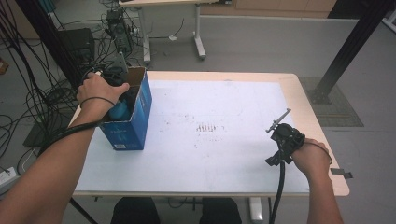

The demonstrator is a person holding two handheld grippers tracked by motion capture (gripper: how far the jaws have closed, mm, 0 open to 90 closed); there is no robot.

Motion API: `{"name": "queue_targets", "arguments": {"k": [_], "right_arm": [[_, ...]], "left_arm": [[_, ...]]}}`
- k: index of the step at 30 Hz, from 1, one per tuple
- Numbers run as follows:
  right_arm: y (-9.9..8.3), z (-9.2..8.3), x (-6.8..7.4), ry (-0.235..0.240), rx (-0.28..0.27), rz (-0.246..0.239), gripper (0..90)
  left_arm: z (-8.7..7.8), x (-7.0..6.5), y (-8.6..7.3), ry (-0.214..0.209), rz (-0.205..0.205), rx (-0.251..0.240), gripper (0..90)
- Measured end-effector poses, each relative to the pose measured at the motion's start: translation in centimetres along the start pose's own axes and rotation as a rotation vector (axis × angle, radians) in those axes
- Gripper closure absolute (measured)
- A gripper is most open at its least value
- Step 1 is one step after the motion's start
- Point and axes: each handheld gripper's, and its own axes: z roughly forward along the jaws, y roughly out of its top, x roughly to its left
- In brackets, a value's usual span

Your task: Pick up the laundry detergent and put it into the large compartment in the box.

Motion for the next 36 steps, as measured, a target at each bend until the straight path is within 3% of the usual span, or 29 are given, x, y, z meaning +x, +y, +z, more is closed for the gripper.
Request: {"name": "queue_targets", "arguments": {"k": [28,36], "right_arm": [[-0.23,-0.16,-0.04,-0.002,-0.004,0.003,3.9],[-0.37,-0.09,-0.05,0.003,-0.01,0.006,3.9]], "left_arm": [[0.03,0.25,0.24,-0.009,0.0,0.008,36.6],[0.01,0.14,0.33,-0.011,0.007,0.011,30.9]]}}
